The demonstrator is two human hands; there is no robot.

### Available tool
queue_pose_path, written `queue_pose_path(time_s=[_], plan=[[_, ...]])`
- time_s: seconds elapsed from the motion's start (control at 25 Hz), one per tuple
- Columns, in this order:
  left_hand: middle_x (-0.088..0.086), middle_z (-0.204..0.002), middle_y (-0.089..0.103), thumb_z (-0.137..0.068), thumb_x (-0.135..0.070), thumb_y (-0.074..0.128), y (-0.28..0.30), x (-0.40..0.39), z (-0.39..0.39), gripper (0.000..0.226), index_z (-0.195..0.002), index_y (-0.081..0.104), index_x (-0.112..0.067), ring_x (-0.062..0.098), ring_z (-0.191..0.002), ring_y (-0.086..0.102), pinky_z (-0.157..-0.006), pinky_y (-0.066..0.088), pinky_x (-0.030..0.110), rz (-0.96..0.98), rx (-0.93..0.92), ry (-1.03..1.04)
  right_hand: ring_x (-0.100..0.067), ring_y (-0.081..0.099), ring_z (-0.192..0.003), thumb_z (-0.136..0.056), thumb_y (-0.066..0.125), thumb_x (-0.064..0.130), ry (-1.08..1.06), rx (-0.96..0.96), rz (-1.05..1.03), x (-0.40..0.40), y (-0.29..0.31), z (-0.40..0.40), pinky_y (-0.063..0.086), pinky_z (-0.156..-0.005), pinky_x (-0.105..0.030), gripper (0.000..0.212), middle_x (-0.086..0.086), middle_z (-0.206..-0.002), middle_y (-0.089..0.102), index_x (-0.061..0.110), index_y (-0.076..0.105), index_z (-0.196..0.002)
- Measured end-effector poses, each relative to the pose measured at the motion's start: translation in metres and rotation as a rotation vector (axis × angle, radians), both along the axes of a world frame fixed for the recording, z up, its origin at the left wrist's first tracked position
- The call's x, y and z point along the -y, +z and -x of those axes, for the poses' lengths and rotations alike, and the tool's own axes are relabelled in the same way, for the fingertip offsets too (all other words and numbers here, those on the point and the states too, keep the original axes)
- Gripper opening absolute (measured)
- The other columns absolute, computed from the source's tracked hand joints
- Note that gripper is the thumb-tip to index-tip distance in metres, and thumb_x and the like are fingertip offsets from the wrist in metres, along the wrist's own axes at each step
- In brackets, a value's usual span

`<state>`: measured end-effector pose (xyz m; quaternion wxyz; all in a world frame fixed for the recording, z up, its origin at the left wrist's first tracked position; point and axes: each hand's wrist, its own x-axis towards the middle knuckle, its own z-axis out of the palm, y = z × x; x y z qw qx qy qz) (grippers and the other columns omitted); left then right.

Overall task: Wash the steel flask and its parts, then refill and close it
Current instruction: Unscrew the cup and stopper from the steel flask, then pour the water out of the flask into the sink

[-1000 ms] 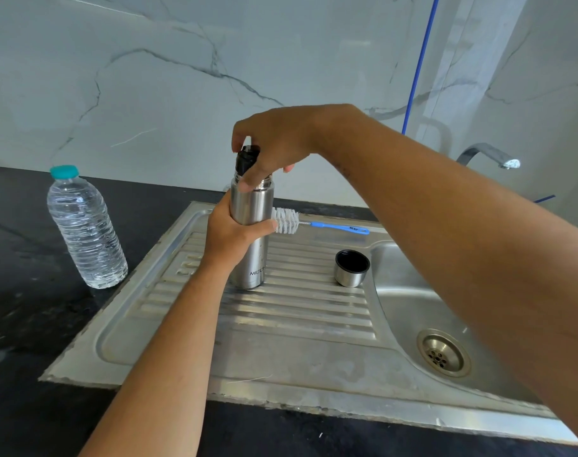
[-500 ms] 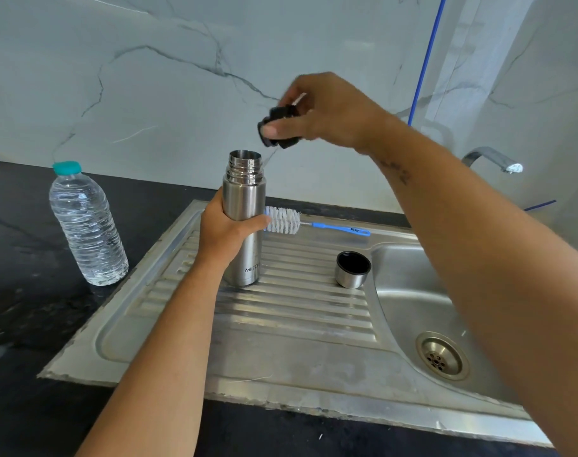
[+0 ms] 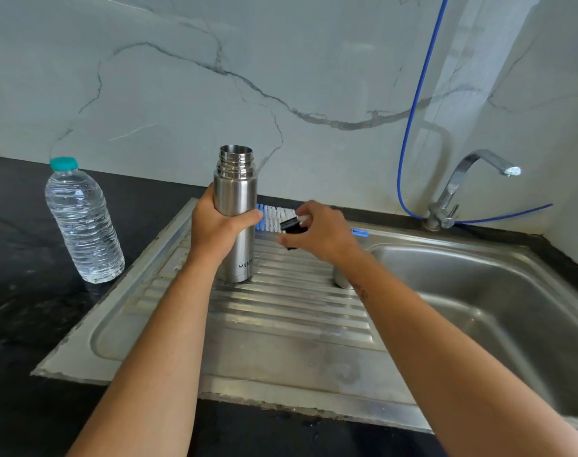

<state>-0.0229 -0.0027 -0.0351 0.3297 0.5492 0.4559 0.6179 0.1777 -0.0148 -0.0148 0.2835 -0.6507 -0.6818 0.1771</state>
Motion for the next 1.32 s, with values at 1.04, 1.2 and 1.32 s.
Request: queue_pose_path(time_s=[1.04,1.2,1.32], plan=[[-0.005,-0.106,0.073,-0.071,-0.034,0.092,0.034,0.016,-0.003,0.061,-0.123,0.061,-0.028,0.010,-0.094,0.074,-0.079,0.061,0.034,-0.035,0.044,-0.065,-0.011,0.065,-0.104,-0.071,0.090,0.038,0.296,-0.197,0.019,0.019,0.007,0.066,0.056,-0.092,-0.034,0.076,0.006,-0.118,0.068,0.021,0.051,-0.134],[-0.003,-0.117,0.072,-0.077,-0.049,0.083,0.054,0.029,-0.008,0.064,-0.130,0.056,-0.026,0.010,-0.104,0.072,-0.083,0.059,0.031,-0.053,0.064,-0.226,-0.008,0.067,-0.093,-0.074,0.089,0.037,0.263,-0.273,-0.067,0.033,0.026,0.054,0.057,-0.079,-0.026,0.060,0.006,-0.106,0.068,0.020,0.055,-0.120],[-0.001,-0.125,0.068,-0.085,-0.052,0.071,0.069,0.038,-0.031,0.056,-0.130,0.053,-0.025,0.010,-0.112,0.069,-0.095,0.057,0.034,-0.003,0.123,-0.384,-0.011,0.069,-0.091,-0.072,0.087,0.036,0.197,-0.295,-0.091,0.045,0.042,0.023,0.061,-0.079,-0.036,0.059,0.005,-0.105,0.070,0.019,0.056,-0.119]])
